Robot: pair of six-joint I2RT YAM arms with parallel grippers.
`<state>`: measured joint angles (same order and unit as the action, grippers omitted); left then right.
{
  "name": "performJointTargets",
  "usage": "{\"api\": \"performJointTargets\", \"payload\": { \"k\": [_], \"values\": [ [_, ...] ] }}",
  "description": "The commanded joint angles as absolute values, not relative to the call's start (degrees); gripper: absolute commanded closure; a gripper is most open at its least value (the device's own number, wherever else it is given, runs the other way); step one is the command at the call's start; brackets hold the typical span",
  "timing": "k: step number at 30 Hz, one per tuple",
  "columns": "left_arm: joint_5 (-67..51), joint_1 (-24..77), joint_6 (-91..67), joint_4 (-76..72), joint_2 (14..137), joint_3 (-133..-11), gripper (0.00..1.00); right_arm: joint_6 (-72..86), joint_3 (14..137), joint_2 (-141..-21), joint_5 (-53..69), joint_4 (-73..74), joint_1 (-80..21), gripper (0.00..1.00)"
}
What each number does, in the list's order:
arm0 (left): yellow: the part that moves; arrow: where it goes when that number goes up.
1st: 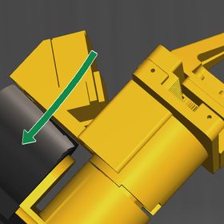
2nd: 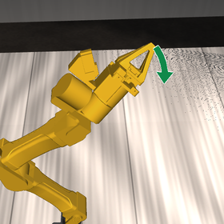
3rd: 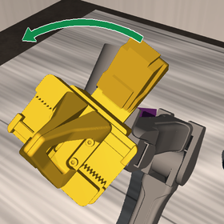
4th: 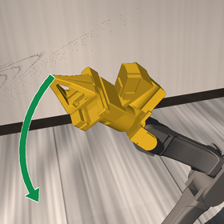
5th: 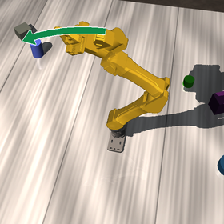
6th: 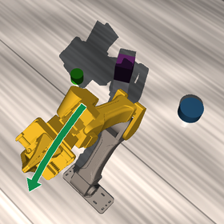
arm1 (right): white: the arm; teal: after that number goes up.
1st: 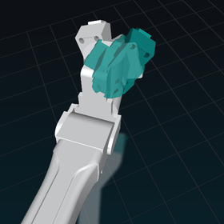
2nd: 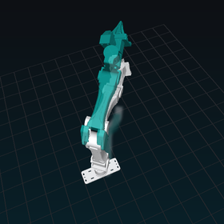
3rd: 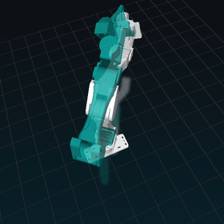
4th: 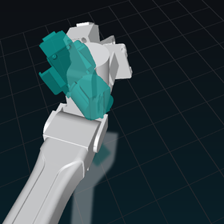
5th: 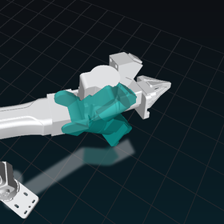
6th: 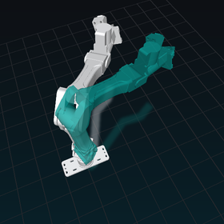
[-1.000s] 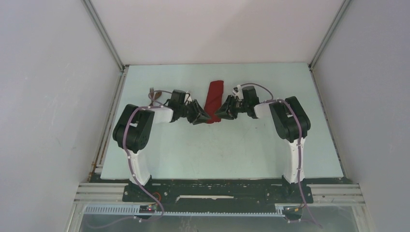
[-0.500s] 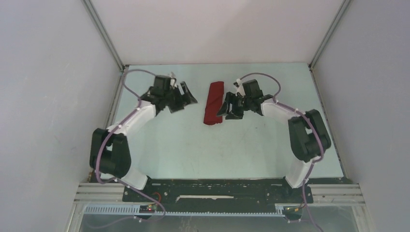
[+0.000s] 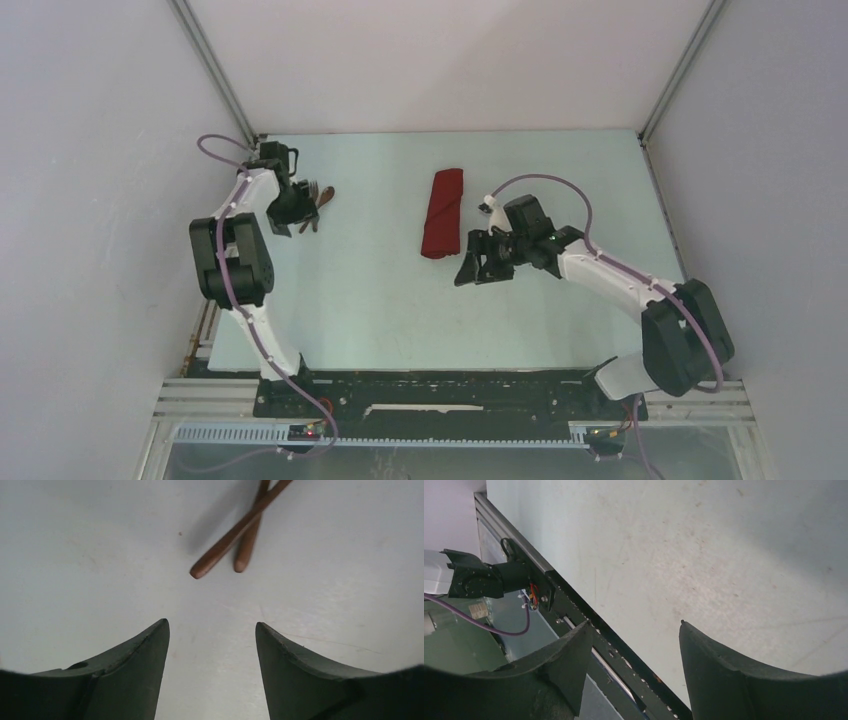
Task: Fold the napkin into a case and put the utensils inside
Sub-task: Pick up the fork from the corner of the board.
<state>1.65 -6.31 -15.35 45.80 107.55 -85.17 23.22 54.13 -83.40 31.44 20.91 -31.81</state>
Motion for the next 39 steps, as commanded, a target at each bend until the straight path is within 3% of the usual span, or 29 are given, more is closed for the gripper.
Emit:
{"api": "performJointTargets", "payload": {
  "k": [1,6,12,20,26,30,37,39],
  "values": [
    [5.1,-6.7,-7.2,51.3,111.8,-91.6,0.3,21.9,52.0,-78.1,33.6,19.6,-29.8,0.28],
    [7.6,-6.8,-0.5,52.0,114.8,-94.1,0.34,22.2,50.3,-75.9,34.7,18.8,-28.8,0.28],
    [6.9,-6.6,4.9,52.5,119.6,-95.6,0.54,21.8,49.8,-74.0,36.1,18.8,-26.5,0.29],
    [5.7,-6.6,6.4,52.0,122.8,-98.9,0.52,21.7,49.5,-74.0,37.4,18.2,-25.2,0.29],
    [2.5,-6.3,8.2,52.0,125.2,-102.5,0.65,21.4,49.5,-73.4,37.0,18.9,-25.0,0.3],
    [-1.1,-5.6,8.9,52.3,126.2,-102.5,0.67,21.2,49.4,-72.5,36.6,19.6,-24.7,0.3],
    [1.9,-4.9,8.6,52.2,125.6,-102.4,0.98,21.3,49.2,-70.4,35.8,20.3,-24.6,0.3],
    [5.4,-4.2,7.8,51.2,123.4,-101.8,1.0,21.3,48.7,-69.5,35.3,20.3,-24.5,0.3]
  ]
}}
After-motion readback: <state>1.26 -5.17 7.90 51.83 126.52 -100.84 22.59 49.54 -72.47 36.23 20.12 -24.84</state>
